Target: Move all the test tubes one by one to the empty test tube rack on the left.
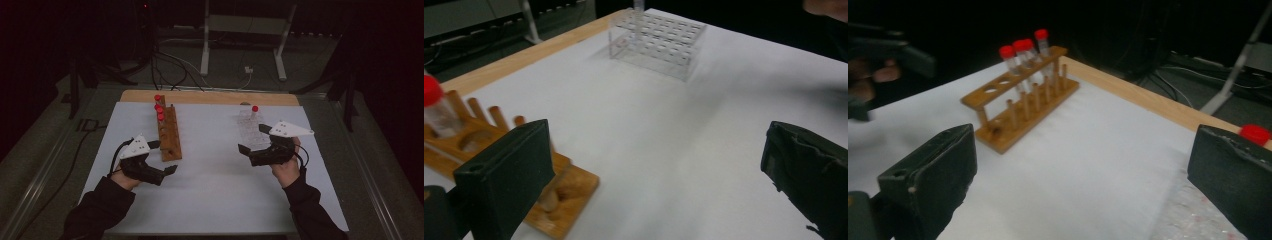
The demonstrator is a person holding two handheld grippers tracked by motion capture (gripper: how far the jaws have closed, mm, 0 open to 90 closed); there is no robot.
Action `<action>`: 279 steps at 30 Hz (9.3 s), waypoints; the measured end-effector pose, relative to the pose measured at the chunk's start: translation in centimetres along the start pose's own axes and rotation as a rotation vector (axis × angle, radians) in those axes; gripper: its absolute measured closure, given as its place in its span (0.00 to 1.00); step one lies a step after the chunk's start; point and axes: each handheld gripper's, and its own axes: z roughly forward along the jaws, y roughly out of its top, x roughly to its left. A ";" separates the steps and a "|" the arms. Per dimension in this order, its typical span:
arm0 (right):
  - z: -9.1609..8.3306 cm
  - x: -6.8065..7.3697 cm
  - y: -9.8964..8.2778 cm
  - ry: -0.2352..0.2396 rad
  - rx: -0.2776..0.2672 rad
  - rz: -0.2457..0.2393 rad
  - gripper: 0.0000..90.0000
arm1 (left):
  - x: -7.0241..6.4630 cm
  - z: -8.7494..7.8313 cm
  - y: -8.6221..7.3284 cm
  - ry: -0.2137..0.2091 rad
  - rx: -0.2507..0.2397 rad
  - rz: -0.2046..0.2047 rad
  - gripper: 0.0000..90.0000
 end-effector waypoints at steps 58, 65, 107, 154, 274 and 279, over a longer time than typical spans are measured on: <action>9.1 -12.9 -3.0 -0.239 0.234 0.107 0.50 | -0.8 -0.1 -1.5 -0.044 -0.012 -0.010 0.01; 9.9 -13.4 -2.9 -0.211 0.243 0.117 0.66 | -0.9 -0.1 -1.4 -0.052 -0.010 -0.003 0.01; 7.8 -12.7 0.1 -0.233 0.223 0.084 0.84 | -1.1 0.4 -1.5 -0.077 0.029 0.002 0.01; 4.5 -1.1 0.6 0.038 0.245 -0.112 0.84 | -2.1 1.7 3.7 -0.140 0.039 0.024 0.02; 0.4 4.1 -3.0 0.119 0.089 -0.026 0.00 | 4.4 0.6 9.1 0.164 -0.096 0.030 0.80; 0.4 4.2 -3.0 0.119 0.088 -0.029 0.00 | 5.5 0.0 8.7 0.206 -0.098 0.013 0.80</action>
